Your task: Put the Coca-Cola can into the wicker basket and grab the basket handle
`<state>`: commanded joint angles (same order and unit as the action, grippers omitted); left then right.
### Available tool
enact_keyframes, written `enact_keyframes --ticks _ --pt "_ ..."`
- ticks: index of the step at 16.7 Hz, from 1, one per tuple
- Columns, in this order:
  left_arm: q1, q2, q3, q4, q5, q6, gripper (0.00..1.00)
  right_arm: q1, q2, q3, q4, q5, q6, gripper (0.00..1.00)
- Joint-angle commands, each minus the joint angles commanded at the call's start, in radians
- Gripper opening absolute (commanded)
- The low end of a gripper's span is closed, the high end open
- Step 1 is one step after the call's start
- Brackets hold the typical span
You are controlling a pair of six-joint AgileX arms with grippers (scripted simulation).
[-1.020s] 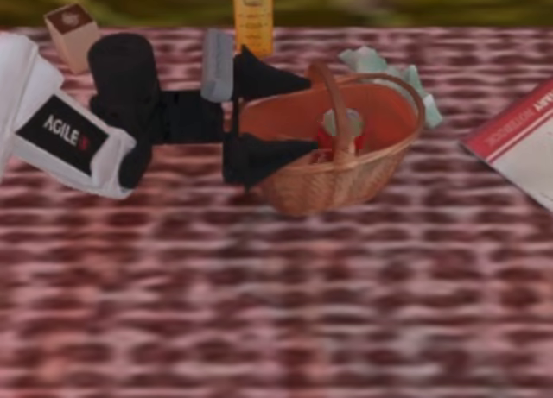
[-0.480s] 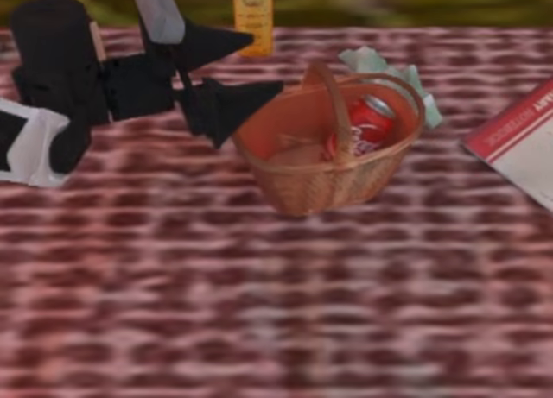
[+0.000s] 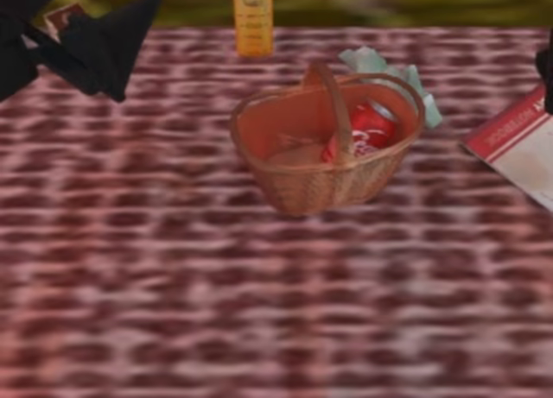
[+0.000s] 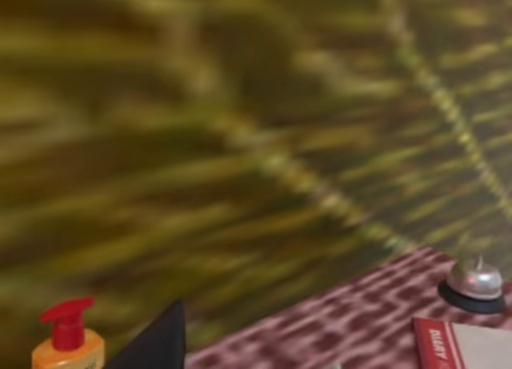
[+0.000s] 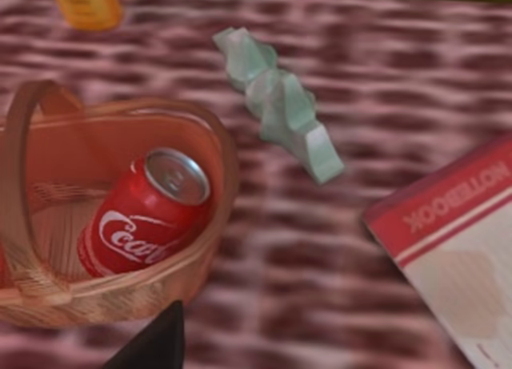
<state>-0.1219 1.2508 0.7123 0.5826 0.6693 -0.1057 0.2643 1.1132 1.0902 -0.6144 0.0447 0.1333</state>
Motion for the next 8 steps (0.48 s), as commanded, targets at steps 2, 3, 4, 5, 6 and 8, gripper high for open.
enact_keyframes --ticks 2,3,4,5,6,8 --pt "0.027 -0.203 -0.082 -0.071 -0.104 0.007 1.00 0.045 0.198 0.206 -0.108 0.010 0.025 1.00" --pt "0.040 -0.303 -0.125 -0.108 -0.155 0.012 1.00 0.068 0.297 0.309 -0.161 0.014 0.038 1.00" --pt "0.052 -0.401 -0.170 -0.144 -0.206 0.018 1.00 0.090 0.394 0.412 -0.214 0.019 0.051 1.00" --pt "0.064 -0.497 -0.216 -0.181 -0.255 0.025 1.00 0.112 0.491 0.513 -0.265 0.023 0.063 1.00" --pt "0.076 -0.596 -0.266 -0.222 -0.307 0.033 1.00 0.134 0.585 0.612 -0.315 0.027 0.075 1.00" --pt "0.095 -0.765 -0.361 -0.298 -0.397 0.048 1.00 0.174 0.763 0.800 -0.409 0.034 0.099 1.00"
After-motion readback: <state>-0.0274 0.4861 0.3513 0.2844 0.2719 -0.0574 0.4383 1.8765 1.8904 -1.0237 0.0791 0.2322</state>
